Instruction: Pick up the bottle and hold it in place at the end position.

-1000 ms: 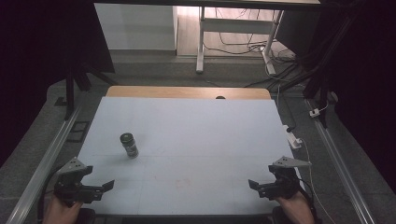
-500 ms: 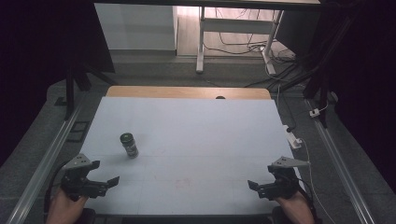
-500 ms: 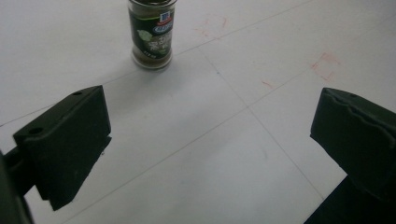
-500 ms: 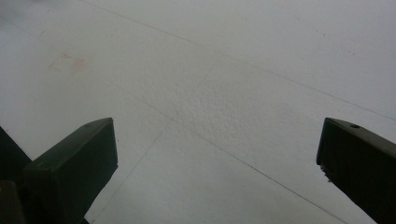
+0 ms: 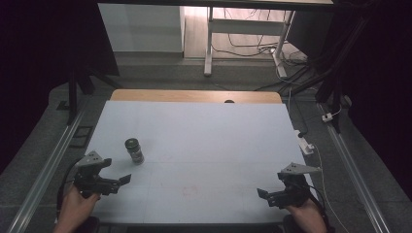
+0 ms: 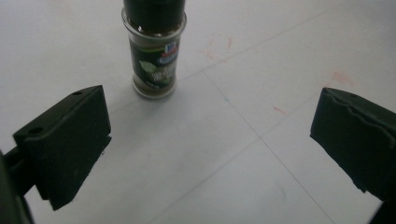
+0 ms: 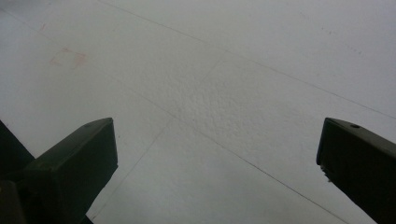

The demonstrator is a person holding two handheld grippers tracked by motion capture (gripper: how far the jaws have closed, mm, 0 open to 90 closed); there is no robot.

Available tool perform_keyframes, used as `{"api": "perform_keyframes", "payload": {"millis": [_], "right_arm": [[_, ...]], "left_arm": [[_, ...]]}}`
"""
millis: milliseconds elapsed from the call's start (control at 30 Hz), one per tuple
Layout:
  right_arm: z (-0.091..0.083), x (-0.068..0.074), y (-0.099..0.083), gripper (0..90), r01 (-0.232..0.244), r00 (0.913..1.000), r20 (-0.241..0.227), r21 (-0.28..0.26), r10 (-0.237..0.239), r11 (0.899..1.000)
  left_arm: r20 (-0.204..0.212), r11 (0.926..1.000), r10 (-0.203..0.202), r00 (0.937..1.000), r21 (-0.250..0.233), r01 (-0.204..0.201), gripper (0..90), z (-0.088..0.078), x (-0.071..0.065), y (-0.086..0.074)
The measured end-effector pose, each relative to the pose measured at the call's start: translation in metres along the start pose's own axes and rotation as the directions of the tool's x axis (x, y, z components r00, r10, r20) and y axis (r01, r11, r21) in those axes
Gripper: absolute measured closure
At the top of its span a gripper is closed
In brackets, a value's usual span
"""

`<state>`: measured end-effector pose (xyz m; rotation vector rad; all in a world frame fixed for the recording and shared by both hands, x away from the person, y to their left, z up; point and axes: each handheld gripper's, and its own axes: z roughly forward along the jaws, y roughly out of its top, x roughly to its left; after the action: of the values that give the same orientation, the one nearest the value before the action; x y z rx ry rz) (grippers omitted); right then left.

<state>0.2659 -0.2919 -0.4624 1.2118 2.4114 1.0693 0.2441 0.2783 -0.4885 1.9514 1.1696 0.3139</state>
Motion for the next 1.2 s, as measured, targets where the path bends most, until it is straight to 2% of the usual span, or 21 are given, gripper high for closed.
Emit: {"api": "perform_keyframes", "payload": {"millis": [67, 267, 500, 600, 800, 1167, 1200], "right_arm": [[0.0, 0.0, 0.0, 0.0, 0.002, 1.0, -0.001, 0.002, -0.002, 1.0], [0.001, 0.0, 0.0, 0.0, 0.01, 0.9999, -0.002, 0.004, -0.01, 1.0], [0.001, 0.001, 0.0, 0.0, 0.017, 0.9998, -0.003, 0.012, -0.017, 1.0], [0.001, 0.001, 0.0, 0.0, 0.018, 0.9998, -0.003, 0.014, -0.018, 1.0], [0.002, 0.002, 0.0, 0.0, 0.022, 0.9997, -0.005, 0.017, -0.022, 1.0], [0.002, 0.002, 0.0, 0.0, 0.028, 0.9996, -0.005, 0.021, -0.028, 0.999], [0.002, 0.002, 0.0, 0.0, 0.028, 0.9996, -0.005, 0.022, -0.028, 0.999]], "left_arm": [[-0.016, 0.9999, 0.011, 0.9998, -0.001, -0.011, 0.0, 0.004, 0.002, 0.003], [-0.035, 0.9996, 0.002, 0.9994, 0.028, -0.001, 0.0, 0.017, 0.008, 0.012], [-0.061, 0.9981, -0.023, 0.9979, 0.056, 0.027, 0.0, 0.031, 0.015, 0.02], [-0.078, 0.9981, -0.009, 0.9969, 0.059, 0.014, 0.0, 0.037, 0.02, 0.024], [-0.044, 0.9987, -0.026, 0.9987, 0.042, 0.028, 0.0, 0.045, 0.028, 0.028], [-0.043, 0.9953, 0.03, 0.9986, 0.093, -0.026, 0.0, 0.071, 0.038, 0.034], [-0.033, 0.995, 0.033, 0.9989, 0.095, -0.03, 0.0, 0.073, 0.039, 0.034]]}}
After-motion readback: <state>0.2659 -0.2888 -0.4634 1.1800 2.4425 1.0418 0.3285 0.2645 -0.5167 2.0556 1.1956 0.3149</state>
